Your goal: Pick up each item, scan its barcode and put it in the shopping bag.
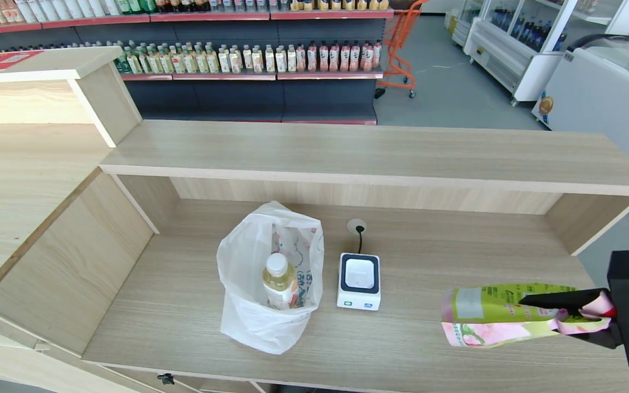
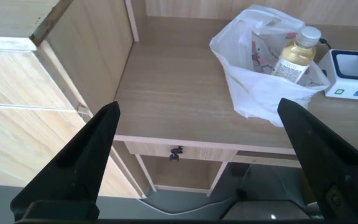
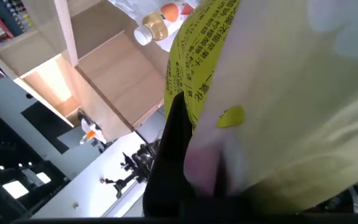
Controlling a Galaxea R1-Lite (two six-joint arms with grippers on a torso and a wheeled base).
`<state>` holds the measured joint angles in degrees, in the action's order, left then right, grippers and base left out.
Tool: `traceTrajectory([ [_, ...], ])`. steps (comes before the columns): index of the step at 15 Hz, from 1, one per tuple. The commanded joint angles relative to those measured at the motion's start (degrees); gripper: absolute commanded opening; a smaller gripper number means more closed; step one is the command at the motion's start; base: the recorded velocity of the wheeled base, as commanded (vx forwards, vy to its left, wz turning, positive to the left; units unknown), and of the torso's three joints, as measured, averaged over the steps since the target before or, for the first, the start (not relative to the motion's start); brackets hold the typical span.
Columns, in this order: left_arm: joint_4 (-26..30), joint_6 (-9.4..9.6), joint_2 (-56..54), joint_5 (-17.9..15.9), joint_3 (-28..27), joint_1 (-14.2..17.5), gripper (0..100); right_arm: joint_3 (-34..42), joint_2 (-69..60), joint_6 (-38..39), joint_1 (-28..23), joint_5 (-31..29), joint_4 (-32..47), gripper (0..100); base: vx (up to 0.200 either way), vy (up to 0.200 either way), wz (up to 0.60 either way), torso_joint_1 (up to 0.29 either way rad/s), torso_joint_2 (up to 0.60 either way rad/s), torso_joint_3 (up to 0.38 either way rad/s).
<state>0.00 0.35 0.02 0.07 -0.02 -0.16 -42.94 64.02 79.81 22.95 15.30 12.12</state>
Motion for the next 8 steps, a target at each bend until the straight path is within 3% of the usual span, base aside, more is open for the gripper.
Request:
traceTrajectory([
  [1, 0.0, 0.00, 0.0, 0.0, 0.0, 0.0, 100, 0.0, 2.5, 0.6, 0.0, -0.2, -0.3, 0, 0.000, 0.200, 0.00, 0.002, 0.00, 0.002],
  [2, 0.0, 0.09, 0.0, 0.0, 0.0, 0.0, 100, -0.3, 6.0, 1.7, -0.3, -1.6, -0.9, 0, 0.000, 0.200, 0.00, 0.012, 0.00, 0.002],
  [5, 0.0, -0.09, 0.0, 0.0, -0.1, 0.0, 100, -1.2, 13.3, 6.6, -1.2, -3.4, -7.3, 0, 0.000, 0.000, 0.00, 0.000, 0.00, 0.000],
  [8, 0.0, -0.09, 0.0, 0.0, 0.0, 0.0, 100, -2.8, 18.3, 9.7, -1.3, -4.1, -7.5, 0, 0.000, 0.000, 0.00, 0.000, 0.00, 0.000],
])
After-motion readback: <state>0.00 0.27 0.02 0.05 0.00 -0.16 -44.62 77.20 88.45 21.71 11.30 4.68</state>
